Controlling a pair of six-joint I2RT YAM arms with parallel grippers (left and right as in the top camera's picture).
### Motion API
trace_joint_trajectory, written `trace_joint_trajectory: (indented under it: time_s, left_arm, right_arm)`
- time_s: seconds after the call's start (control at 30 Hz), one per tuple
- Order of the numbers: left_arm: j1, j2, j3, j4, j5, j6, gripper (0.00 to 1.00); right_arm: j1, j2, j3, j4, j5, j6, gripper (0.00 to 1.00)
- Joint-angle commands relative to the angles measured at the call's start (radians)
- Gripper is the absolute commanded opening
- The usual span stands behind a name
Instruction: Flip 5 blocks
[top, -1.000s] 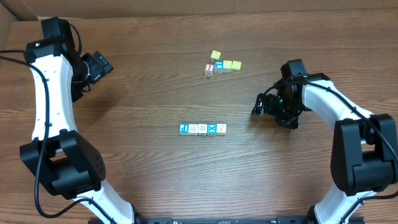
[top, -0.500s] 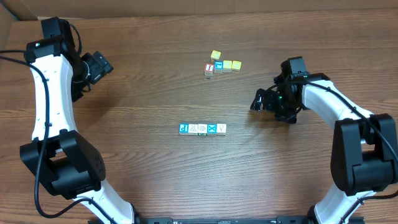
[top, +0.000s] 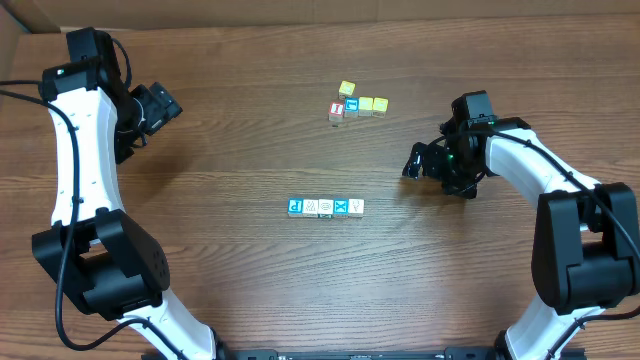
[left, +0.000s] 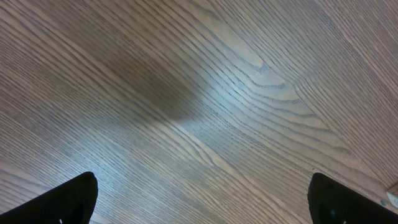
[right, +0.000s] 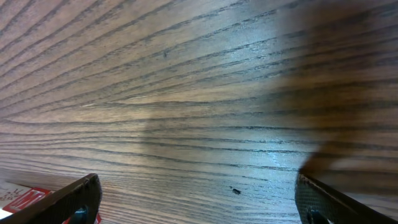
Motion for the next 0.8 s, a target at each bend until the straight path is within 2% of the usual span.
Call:
trace_joint_trajectory:
  time_s: [0.0,0.03,0.23,0.43,0.7,0.77]
  left_arm:
    - [-0.008,-0.011,0.015,-0.001,-0.004,0.004,0.99]
    - [-0.008,-0.011,0.015,-0.001,-0.004,0.004,0.99]
    - [-0.008,-0.011,0.015,-0.001,-0.004,0.004,1.00]
    - [-0.008,-0.011,0.015,-0.001,-0.004,0.004,1.00]
    - [-0.008,-0.011,0.015,-0.001,-0.004,0.004,0.99]
    - [-0.008,-0.011,0.015,-0.001,-0.004,0.004,1.00]
  right_arm:
    - [-0.005,-0.012,-0.001,0.004,-0.027,-0.004,1.00]
    - [-0.005,-0.012,-0.001,-0.002,-0.028,-0.004,0.99]
    - [-0.005,-0.012,-0.001,-0.029,-0.028,-0.004,0.72]
    - [-0.005,-0.012,-0.001,-0.059,-0.027,-0.004,0.67]
    - [-0.005,-0.012,-0.001,-0.081,-0.028,-0.004,0.68]
    - [-0.003,-0.012,-0.001,-0.078,-0.051,-0.003,0.63]
